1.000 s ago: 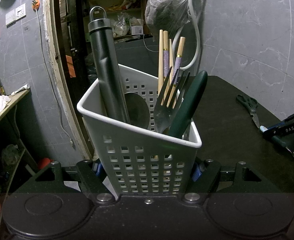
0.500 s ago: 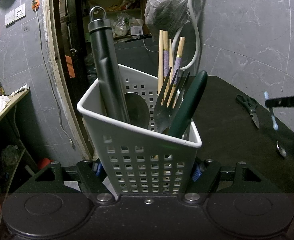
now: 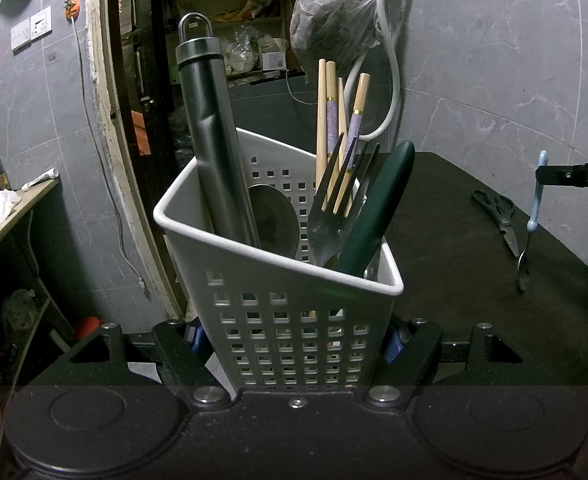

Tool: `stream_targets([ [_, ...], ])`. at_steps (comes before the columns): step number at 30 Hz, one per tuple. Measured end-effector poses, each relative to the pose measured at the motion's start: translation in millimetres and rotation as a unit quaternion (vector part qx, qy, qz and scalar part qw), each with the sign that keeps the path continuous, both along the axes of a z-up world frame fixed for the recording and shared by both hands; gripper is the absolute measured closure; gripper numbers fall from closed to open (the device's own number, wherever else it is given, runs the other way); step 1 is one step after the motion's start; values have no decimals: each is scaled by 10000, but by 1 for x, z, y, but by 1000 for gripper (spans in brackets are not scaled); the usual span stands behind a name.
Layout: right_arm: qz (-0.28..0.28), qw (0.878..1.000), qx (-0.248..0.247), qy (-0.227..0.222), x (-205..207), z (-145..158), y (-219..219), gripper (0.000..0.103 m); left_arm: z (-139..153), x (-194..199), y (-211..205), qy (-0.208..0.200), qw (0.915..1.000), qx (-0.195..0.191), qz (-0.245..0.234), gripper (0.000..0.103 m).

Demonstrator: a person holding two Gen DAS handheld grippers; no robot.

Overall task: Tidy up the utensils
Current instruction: 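Lift the blue spoon with the right tool toward the metal spoon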

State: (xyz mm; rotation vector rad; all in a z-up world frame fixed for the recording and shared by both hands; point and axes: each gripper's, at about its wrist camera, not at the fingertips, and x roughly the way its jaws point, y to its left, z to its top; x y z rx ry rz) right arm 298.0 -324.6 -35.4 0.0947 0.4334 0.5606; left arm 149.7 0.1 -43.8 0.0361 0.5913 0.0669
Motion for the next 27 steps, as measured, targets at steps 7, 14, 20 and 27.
stream_targets([
  [7,-78,10000,32,-49,-17,0,-4,91,0,0,0,-5,10000,17,-9,26],
  [14,-79,10000,2,-4,-26,-3,-6,98,0,-1,0,-12,10000,30,-25,26],
  [20,25,9985,-318,440,-9,-16,2,80,0,-1,0,-17,10000,26,-22,26],
  [27,176,9891,-881,1163,49,-49,18,59,0,-2,1,-16,10000,8,-3,26],
])
